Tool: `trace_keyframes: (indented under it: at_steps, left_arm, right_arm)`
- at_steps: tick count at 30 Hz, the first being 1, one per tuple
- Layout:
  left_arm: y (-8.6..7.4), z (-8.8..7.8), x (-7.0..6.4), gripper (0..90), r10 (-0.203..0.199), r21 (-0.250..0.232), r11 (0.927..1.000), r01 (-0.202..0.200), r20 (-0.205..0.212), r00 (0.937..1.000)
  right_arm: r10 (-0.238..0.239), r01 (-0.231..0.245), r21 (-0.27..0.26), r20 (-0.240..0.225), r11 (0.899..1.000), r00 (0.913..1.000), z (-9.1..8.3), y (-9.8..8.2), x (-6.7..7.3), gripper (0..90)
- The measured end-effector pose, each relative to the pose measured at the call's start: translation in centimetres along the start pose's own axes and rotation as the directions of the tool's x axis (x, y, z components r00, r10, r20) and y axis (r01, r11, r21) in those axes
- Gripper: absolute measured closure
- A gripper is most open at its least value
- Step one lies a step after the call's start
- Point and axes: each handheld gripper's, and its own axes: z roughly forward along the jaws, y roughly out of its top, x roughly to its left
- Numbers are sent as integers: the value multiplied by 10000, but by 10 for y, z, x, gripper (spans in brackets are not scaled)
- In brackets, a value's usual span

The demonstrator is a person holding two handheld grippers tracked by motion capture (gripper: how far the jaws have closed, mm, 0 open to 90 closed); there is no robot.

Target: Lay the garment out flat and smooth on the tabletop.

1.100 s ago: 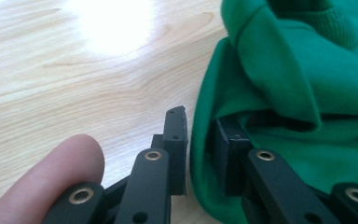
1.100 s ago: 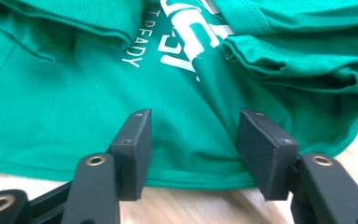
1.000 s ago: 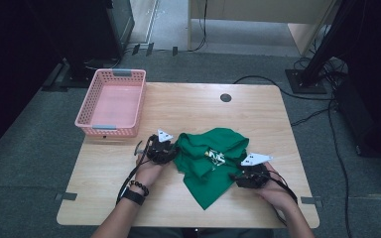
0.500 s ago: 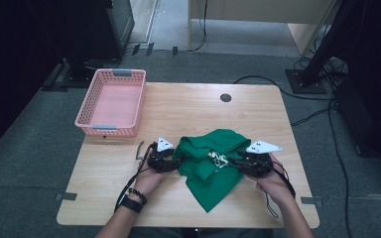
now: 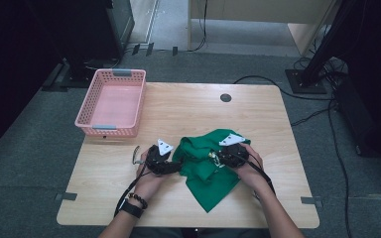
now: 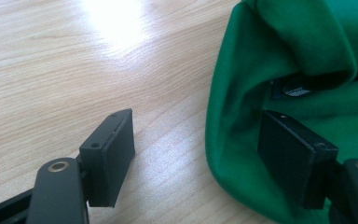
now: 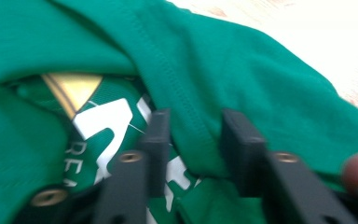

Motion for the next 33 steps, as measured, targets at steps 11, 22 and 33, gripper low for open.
trace_keyframes:
  at_steps: [11, 22, 33]
  left_arm:
    - [0, 0, 1, 279, -74, -43, 10000, 74, 70, 9999]
    - [0, 0, 3, 279, -157, -79, 9998, 159, 258, 9995]
    - [0, 0, 3, 279, -159, -81, 9998, 162, 259, 9995]
  right_arm:
    - [1124, -1157, -705, -496, 9908, 9924, -5, 60, -28, 900]
    - [-466, 553, 557, -1474, 9969, 9880, -1, 25, -2, 583]
    - [-314, 342, 311, -866, 9989, 9957, 5, 21, -4, 893]
